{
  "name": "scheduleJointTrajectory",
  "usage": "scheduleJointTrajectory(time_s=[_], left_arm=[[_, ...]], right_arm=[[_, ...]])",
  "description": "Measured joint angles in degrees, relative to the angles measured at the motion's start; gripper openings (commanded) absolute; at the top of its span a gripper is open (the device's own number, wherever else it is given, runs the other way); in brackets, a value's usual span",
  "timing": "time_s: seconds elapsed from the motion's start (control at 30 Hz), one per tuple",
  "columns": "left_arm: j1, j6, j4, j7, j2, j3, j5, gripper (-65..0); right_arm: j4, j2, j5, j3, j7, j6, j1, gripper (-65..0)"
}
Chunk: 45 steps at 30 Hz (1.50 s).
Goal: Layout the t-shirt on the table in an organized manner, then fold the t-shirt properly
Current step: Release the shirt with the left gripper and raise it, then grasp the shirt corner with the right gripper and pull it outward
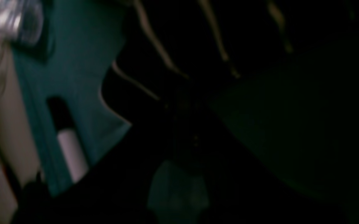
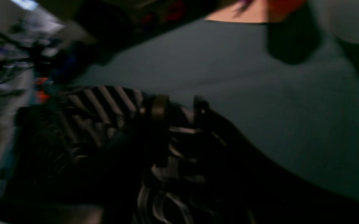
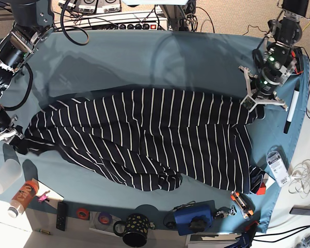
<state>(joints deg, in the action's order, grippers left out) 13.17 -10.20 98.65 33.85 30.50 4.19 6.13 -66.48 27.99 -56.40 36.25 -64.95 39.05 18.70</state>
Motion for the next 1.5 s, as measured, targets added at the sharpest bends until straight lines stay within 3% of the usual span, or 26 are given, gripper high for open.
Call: scheduleJointTrajectory(time_s=[0.17, 0.37, 0.5, 0.67, 0.8, 1.1, 1.17, 1.27, 1.37, 1.5], left_arm=[[2.4, 3.04, 7.78, 11.61, -0.31, 0.31, -0.2, -65.0], [7.74, 3.39, 22.67, 13.86, -0.24, 0.24, 1.62, -65.0], [12.55, 3.87, 29.68, 14.23, -0.17, 0.24, 3.98, -65.0], [17.38, 5.68, 31.06, 14.19, -0.17, 0.24, 7.69, -65.0], [19.54, 5.68, 31.06, 14.16, -0.66, 0.22, 7.85, -65.0], [21.22, 5.68, 31.06, 14.14, -7.43, 0.2, 7.91, -65.0], [21.22, 5.68, 31.06, 14.16, -8.57, 0.2, 7.41, -65.0], [21.22, 5.29, 31.04, 14.16, -9.05, 0.2, 6.67, -65.0], [21.22, 5.29, 31.04, 14.14, -9.09, 0.2, 6.43, -65.0], [21.24, 5.31, 31.04, 13.97, -9.07, 0.2, 6.45, -65.0]], right_arm=[[0.0, 1.01, -9.6, 3.61, -3.5, 0.42, 0.57, -50.4], [0.0, 2.21, -15.23, 15.04, -12.02, 0.55, 0.76, -50.4], [0.0, 4.94, -17.31, 16.13, -16.09, 0.87, -2.6, -50.4], [0.0, 5.68, -17.22, 16.06, -16.06, 0.87, -9.99, -50.4], [-0.09, 4.2, -17.25, 15.87, -15.78, 0.9, -15.56, -50.3], [0.0, -2.93, -17.11, 7.67, -15.91, 0.9, -21.84, -50.3], [-0.02, -4.57, -14.97, 5.35, -10.78, 0.87, -21.73, -50.3], [0.0, -6.8, -6.82, 3.87, -3.91, 0.66, -20.57, -50.3], [0.0, -9.07, -1.95, 3.02, -1.57, 0.66, -18.45, -50.3], [0.0, -11.08, -0.98, 1.81, -1.16, 0.63, -15.93, -50.3]])
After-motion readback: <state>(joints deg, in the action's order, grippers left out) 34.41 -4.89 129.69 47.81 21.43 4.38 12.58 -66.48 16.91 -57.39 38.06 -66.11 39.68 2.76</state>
